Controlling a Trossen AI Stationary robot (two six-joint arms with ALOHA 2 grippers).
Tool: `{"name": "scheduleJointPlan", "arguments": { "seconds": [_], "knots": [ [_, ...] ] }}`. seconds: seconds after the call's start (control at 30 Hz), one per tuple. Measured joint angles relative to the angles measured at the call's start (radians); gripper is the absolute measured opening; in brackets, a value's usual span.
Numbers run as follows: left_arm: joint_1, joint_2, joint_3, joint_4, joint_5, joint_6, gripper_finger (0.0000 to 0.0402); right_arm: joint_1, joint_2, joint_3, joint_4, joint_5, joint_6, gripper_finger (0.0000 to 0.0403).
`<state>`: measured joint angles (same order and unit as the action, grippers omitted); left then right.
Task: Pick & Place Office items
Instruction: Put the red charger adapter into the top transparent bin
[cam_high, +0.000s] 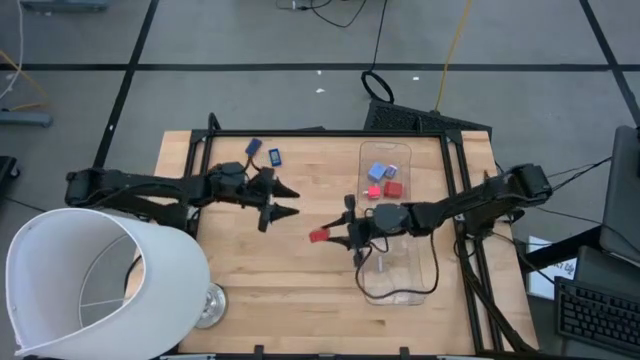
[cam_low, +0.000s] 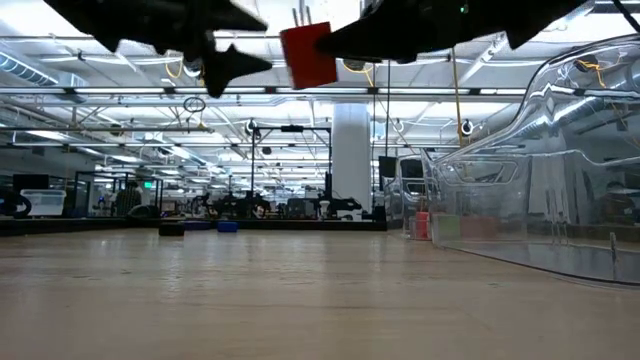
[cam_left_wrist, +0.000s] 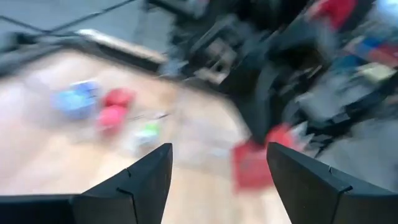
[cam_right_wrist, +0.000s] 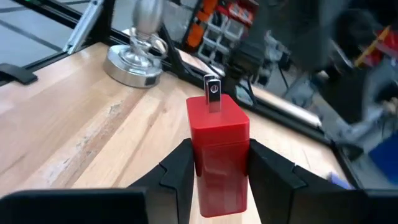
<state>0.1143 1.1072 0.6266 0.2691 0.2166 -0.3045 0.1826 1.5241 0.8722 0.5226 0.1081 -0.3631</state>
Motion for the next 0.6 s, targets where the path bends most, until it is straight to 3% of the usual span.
{"name": "scheduleJointPlan", "arguments": {
  "seconds": [0.17, 0.37, 0.5, 0.6],
  "knots": [
    [-0.007, -0.101, -0.022, -0.114, -0.144, 0.108, 0.0259, -0.022, -0.119, -0.003, -0.165, 0.0, 0.074, 0.0113],
    [-0.025, -0.17, -0.162, 0.047, -0.139, 0.209, 0.0266, -0.046, -0.234, -0.125, -0.125, 0.005, 0.128, 0.0113],
    [-0.023, -0.19, -0.279, 0.191, -0.145, 0.24, 0.0268, -0.068, -0.329, -0.214, -0.108, 0.143, 0.203, 0.0113],
    [-0.017, -0.193, -0.347, 0.289, -0.206, 0.257, 0.0269, -0.094, -0.396, -0.265, -0.117, 0.275, 0.271, 0.0113]
  ]
}}
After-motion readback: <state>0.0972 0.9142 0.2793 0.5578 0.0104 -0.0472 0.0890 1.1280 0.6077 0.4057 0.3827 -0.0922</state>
